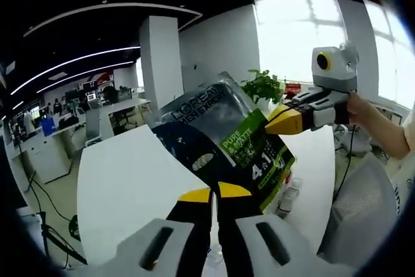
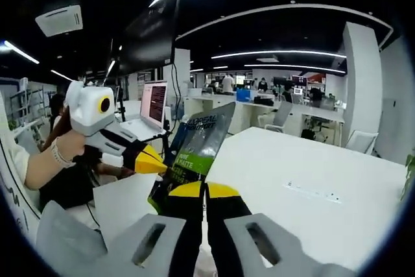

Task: Arrange the skincare products in the storage area until every visible bottle or jar stands upright without overlapping.

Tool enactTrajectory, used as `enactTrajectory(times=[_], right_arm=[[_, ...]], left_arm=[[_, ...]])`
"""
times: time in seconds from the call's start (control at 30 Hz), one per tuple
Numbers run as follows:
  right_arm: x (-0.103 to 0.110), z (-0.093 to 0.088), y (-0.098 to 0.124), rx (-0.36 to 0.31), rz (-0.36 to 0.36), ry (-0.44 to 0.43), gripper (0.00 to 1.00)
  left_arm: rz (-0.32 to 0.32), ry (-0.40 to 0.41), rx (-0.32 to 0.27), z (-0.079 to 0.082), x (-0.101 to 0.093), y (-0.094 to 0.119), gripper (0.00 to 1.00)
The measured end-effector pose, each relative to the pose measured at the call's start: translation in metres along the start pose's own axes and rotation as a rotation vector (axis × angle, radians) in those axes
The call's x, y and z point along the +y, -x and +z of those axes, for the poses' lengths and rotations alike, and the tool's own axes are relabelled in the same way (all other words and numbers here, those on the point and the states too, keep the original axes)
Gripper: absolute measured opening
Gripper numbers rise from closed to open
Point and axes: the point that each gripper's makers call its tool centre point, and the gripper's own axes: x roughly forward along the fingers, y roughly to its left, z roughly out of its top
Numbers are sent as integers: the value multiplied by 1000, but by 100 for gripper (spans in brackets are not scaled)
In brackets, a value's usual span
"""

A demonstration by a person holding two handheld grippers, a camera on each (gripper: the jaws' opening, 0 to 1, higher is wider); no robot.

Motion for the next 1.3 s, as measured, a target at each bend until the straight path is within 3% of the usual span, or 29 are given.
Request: enactTrajectory(times=[0.23, 0.53, 0.8, 1.13, 1.3], right_arm=[[18, -10, 1, 12, 33, -4, 1], [40, -36, -2, 54, 74, -39, 1], [56, -53, 2, 82, 101, -58, 1], [65, -76, 6, 126, 108, -90, 1], [68, -98, 5, 177, 112, -97, 1]], left_arm=[[-14, 20, 40, -24, -8, 10, 0], [-27, 54, 95, -56, -16, 20, 0], [-41, 73, 126, -73, -23, 25, 0], [-71, 98, 176, -93, -32, 23, 0], [-106, 125, 220, -113, -41, 21, 0]])
